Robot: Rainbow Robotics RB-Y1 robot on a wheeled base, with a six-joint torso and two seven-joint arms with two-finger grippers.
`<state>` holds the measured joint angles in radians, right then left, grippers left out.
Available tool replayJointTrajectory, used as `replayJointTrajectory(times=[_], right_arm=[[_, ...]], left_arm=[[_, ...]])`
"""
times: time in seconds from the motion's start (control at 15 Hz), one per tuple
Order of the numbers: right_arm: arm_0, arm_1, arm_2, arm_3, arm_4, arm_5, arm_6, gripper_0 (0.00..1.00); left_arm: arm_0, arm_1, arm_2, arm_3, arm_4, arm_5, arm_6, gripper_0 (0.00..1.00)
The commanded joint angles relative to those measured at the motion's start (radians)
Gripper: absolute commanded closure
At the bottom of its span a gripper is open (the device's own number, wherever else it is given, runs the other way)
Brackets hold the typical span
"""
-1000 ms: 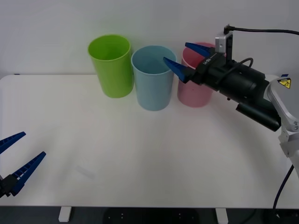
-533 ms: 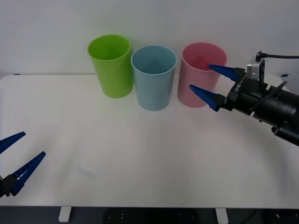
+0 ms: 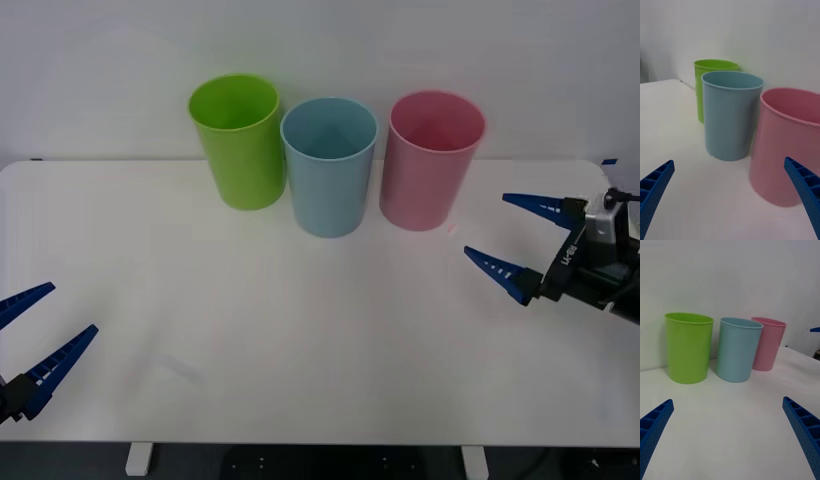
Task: Grasp the object on the table and drop it into the matching bin: aluminum can to the light blue bin, PET bottle to the pink bin.
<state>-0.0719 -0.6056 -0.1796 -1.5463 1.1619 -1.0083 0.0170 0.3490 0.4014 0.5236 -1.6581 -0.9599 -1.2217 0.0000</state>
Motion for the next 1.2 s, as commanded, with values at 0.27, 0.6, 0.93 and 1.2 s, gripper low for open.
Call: replayJointTrajectory(times=[0.27, 0.6, 0.93, 1.2], right_arm=[[0.225, -0.002, -0.147, -0.14, -0.027, -0.085, -0.022, 0.0], [0.392, -0.003, -0.216, -0.227, -0.053, -0.087, -0.026, 0.0], [0.437, -0.003, -0.238, -0.229, -0.056, -0.108, -0.026, 0.0], [0.445, -0.003, -0.239, -0.229, -0.054, -0.11, -0.026, 0.0]], left_arm=[[0.0, 0.0, 0.0, 0.0, 0.0, 0.0, 0.0, 0.0], [0.0, 0.0, 0.0, 0.0, 0.0, 0.0, 0.0, 0.0], [0.0, 0.0, 0.0, 0.0, 0.0, 0.0, 0.0, 0.0], [0.0, 0.0, 0.0, 0.0, 0.0, 0.0, 0.0, 0.0]])
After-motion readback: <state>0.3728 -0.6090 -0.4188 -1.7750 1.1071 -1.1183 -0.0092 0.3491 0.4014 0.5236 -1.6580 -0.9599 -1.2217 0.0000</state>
